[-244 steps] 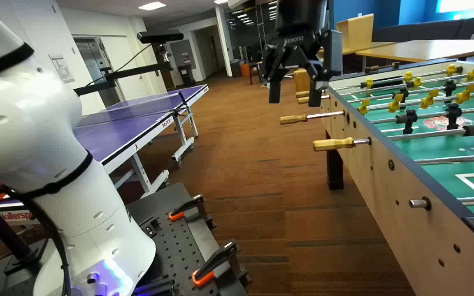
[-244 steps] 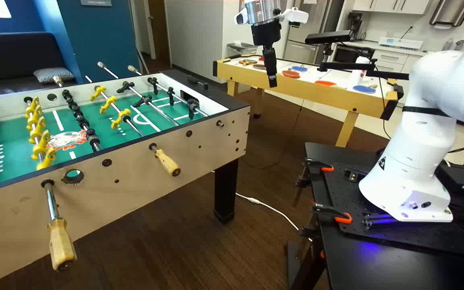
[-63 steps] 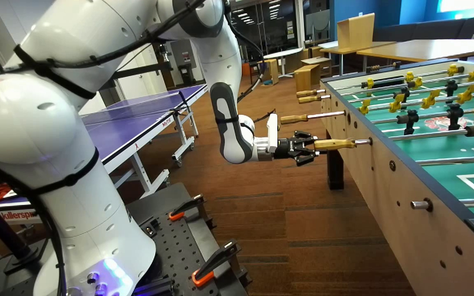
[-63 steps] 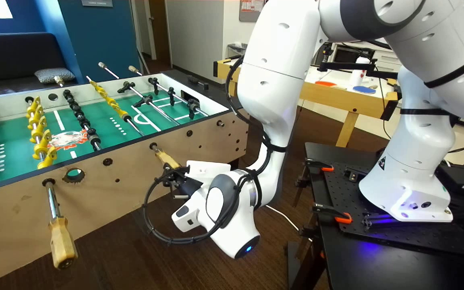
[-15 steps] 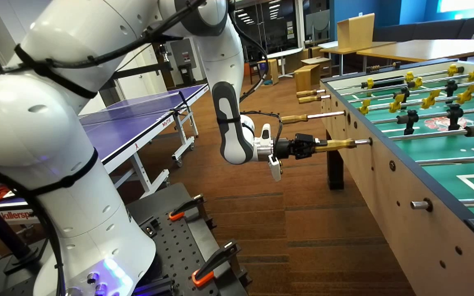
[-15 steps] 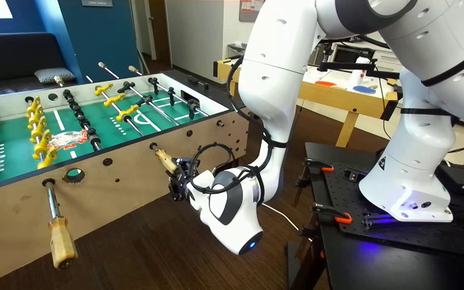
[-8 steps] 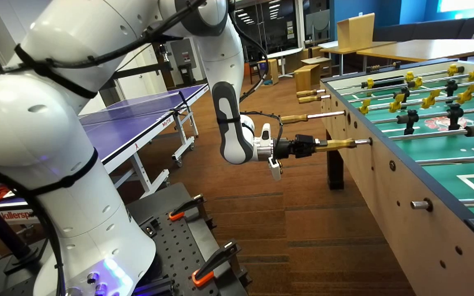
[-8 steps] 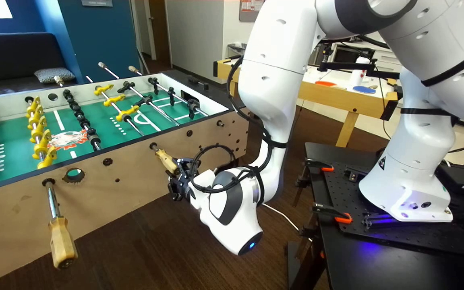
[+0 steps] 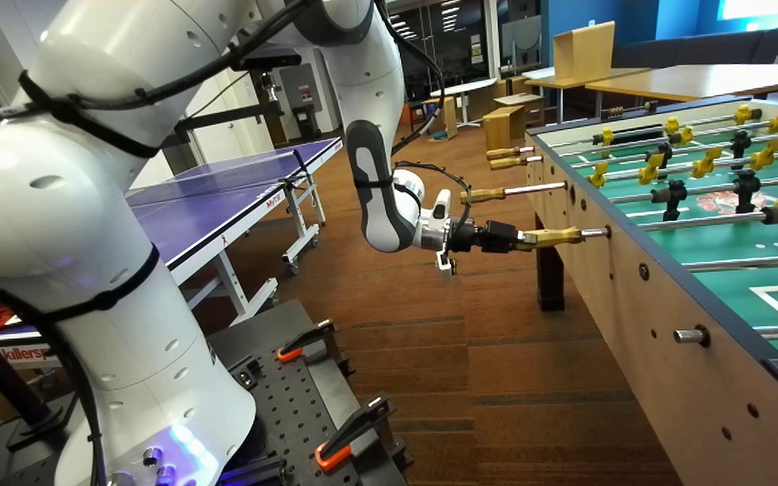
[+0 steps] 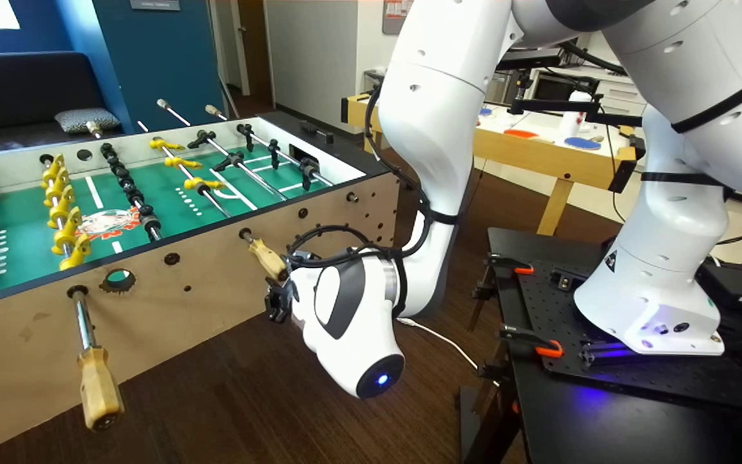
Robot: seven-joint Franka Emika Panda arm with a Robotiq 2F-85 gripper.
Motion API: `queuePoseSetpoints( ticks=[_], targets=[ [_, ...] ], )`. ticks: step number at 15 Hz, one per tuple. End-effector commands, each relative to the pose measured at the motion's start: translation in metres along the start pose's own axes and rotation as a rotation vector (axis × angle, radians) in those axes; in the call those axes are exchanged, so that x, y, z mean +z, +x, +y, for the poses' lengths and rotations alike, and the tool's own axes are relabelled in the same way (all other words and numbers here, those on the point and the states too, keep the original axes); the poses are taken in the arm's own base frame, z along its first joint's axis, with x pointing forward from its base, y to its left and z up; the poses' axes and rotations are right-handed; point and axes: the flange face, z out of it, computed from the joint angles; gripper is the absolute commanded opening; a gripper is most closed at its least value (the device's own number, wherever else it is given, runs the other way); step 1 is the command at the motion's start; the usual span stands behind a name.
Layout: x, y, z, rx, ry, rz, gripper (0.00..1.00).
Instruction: Twist the player handle on the foosball table.
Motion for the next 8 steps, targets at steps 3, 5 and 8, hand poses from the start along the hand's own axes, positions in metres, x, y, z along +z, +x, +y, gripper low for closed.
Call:
queuePoseSetpoints(
  ticks=[3,5,8],
  targets=[
    [-0.020,0.003,0.030,0.064,0.245,-0.186,0.97],
    [-0.027,0.010,0.042,0.100,0.343,-0.246,1.00],
    [-0.037,0.030,0.068,0.180,0.460,-0.315,1.00]
  ],
)
